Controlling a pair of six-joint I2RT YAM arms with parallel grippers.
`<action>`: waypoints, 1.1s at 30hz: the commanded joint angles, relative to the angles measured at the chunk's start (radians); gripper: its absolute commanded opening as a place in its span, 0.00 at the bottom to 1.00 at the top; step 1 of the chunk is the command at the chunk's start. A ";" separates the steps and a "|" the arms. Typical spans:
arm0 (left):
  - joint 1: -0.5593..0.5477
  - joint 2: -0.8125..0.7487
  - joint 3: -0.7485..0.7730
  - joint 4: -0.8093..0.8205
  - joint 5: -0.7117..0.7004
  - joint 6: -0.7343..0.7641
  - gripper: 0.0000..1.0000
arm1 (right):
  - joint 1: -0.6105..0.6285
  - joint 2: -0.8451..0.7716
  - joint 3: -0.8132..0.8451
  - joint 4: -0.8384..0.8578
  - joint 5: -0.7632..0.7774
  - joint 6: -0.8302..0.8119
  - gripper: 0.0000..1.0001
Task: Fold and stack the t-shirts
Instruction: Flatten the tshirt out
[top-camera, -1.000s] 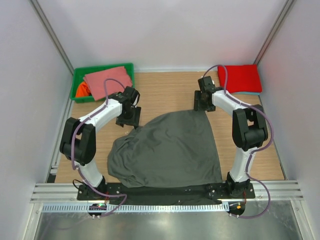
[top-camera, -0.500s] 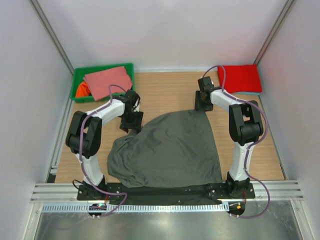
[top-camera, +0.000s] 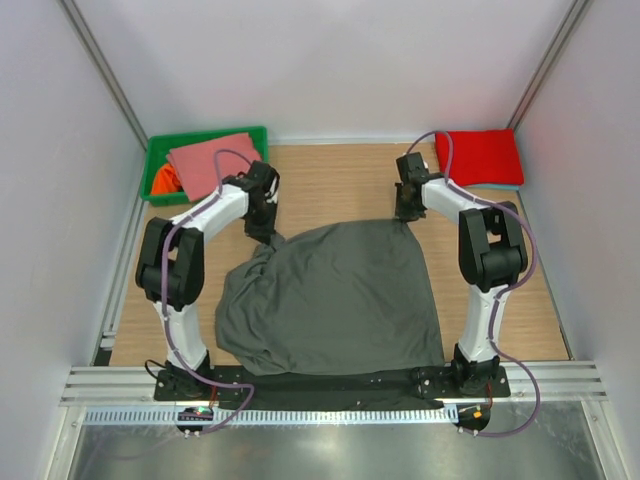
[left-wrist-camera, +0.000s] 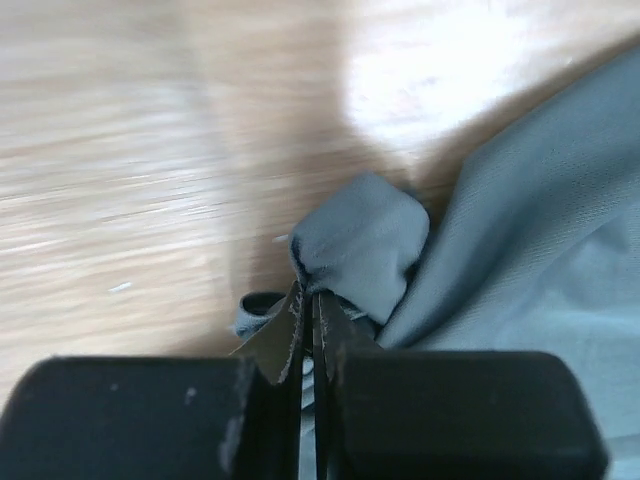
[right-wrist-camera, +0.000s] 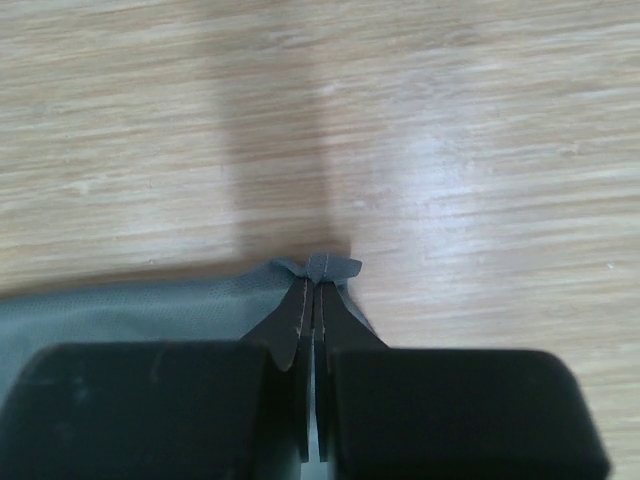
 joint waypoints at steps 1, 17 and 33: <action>0.019 -0.162 0.082 -0.042 -0.145 0.048 0.00 | 0.001 -0.161 0.033 -0.042 0.035 0.023 0.01; 0.019 -0.931 0.000 -0.021 -0.158 -0.007 0.00 | 0.013 -0.853 -0.122 -0.180 -0.049 0.086 0.01; 0.019 -1.026 0.523 -0.110 0.158 0.069 0.00 | 0.027 -1.199 0.244 -0.416 -0.089 0.206 0.01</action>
